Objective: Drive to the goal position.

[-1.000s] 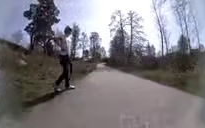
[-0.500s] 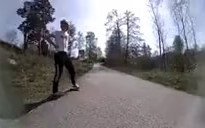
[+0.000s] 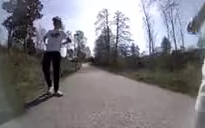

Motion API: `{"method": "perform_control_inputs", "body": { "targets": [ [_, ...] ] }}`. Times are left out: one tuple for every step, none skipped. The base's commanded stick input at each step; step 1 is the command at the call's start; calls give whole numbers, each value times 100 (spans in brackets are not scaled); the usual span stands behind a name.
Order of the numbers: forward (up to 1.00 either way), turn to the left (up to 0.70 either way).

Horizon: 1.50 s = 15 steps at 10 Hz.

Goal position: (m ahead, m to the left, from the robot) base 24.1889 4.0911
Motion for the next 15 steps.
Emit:
{"method": "perform_control_inputs", "body": {
  "targets": [
    [100, 0],
    [100, 0],
    [100, 0],
    [100, 0],
    [100, 0],
    [100, 0],
    [100, 0],
    [100, 0],
    [100, 0],
    [100, 0],
    [100, 0],
    [100, 0],
    [100, 0],
    [100, 0],
    [100, 0]
  ]
}}
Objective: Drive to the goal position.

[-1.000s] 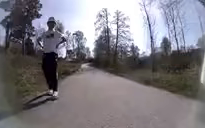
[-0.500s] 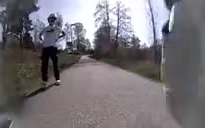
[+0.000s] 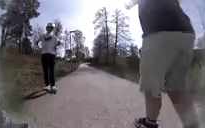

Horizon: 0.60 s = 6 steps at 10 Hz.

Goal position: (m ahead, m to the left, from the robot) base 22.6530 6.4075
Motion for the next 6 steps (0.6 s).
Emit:
{"method": "perform_control_inputs", "body": {
  "targets": [
    [100, 0],
    [100, 0],
    [100, 0],
    [100, 0],
    [100, 0],
    [100, 0]
  ]
}}
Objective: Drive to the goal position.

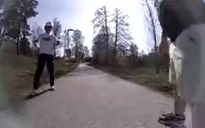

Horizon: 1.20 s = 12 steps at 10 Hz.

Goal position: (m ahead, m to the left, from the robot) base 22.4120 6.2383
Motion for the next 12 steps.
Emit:
{"method": "perform_control_inputs", "body": {
  "targets": [
    [100, 0],
    [100, 0],
    [100, 0],
    [100, 0],
    [100, 0],
    [100, 0],
    [100, 0],
    [100, 0],
    [100, 29],
    [100, 40],
    [100, 40],
    [100, 40]
  ]
}}
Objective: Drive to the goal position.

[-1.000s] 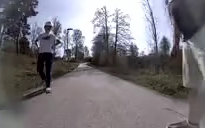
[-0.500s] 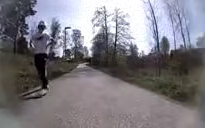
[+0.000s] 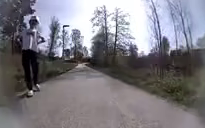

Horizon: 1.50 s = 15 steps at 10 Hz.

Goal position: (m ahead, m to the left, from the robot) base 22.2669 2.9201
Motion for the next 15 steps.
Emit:
{"method": "perform_control_inputs", "body": {
  "targets": [
    [100, 40],
    [100, 30],
    [100, 11],
    [100, 0],
    [100, 0],
    [100, 0],
    [100, 0],
    [100, 0],
    [100, 0],
    [100, 0],
    [100, 0],
    [100, 0],
    [100, 0],
    [100, 0],
    [100, 0]
  ]
}}
